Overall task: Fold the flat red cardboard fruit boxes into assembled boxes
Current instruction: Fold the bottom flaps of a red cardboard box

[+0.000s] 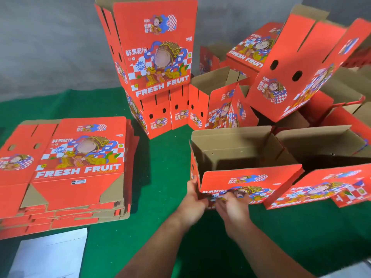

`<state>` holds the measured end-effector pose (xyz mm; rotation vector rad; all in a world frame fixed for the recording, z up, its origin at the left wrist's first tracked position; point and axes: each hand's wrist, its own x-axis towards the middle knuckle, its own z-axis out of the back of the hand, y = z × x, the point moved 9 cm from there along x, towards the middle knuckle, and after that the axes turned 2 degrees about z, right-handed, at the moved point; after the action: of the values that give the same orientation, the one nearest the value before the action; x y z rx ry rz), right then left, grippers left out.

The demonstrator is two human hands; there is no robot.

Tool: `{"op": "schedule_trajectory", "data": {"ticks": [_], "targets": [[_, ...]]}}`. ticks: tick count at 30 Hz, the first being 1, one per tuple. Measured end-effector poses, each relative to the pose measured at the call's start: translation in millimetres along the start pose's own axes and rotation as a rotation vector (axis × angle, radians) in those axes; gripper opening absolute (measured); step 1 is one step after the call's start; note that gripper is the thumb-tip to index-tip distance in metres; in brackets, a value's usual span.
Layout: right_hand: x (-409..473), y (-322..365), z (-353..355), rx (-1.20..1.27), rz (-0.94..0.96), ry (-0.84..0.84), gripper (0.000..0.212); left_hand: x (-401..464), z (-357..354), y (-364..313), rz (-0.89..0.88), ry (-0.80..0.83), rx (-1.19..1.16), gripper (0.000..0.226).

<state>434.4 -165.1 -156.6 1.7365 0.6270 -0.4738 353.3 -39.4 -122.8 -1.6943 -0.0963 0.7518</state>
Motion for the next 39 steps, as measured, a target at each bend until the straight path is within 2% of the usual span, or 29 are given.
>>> {"op": "schedule_trajectory", "data": {"ticks": [3, 4, 7, 9, 12, 18, 20, 23, 25, 27, 29, 32, 35, 39], "targets": [[-4, -4, -8, -0.056, -0.006, -0.003, 0.053, -3, 8, -2, 0.02, 0.041, 0.049, 0.072], [-5, -1, -6, -0.109, 0.035, -0.05, 0.051, -4, 12, -2, 0.012, 0.036, 0.069, 0.071], [-5, 47, 20, -0.256, 0.352, -0.341, 0.065, -10, 23, -6, -0.028, -0.076, 0.099, 0.074], [2, 82, 35, -0.225, 0.501, -0.408, 0.065, -12, 17, -10, -0.053, -0.078, 0.063, 0.076], [16, 101, 41, -0.249, 0.525, -0.391, 0.062, -13, 16, -12, -0.042, -0.11, 0.0, 0.075], [31, 119, 43, -0.277, 0.601, -0.337, 0.044, -18, 43, -27, -0.043, -0.307, 0.016, 0.035], [37, 127, 44, -0.337, 0.593, -0.355, 0.046, -17, 44, -34, -0.061, -0.309, 0.031, 0.037], [40, 126, 46, -0.364, 0.557, -0.377, 0.054, -17, 36, -43, -0.074, -0.225, 0.02, 0.049], [43, 126, 43, -0.353, 0.57, -0.308, 0.037, -16, 40, -49, -0.086, -0.245, -0.033, 0.051], [41, 125, 31, -0.352, 0.586, -0.141, 0.018, -15, 53, -55, -0.105, -0.314, -0.073, 0.054], [29, 126, 16, -0.41, 0.634, -0.002, 0.014, -14, 63, -63, -0.124, -0.353, -0.075, 0.056], [19, 122, 1, -0.615, 0.637, 0.136, 0.035, -11, 72, -76, -0.142, -0.388, -0.064, 0.058], [10, 128, -5, -0.84, 0.661, 0.197, 0.047, -7, 80, -92, -0.158, -0.383, -0.147, 0.061], [-22, 158, -23, -0.72, 0.833, 0.278, 0.084, -6, 81, -132, -0.255, -0.39, -0.217, 0.052]]}}
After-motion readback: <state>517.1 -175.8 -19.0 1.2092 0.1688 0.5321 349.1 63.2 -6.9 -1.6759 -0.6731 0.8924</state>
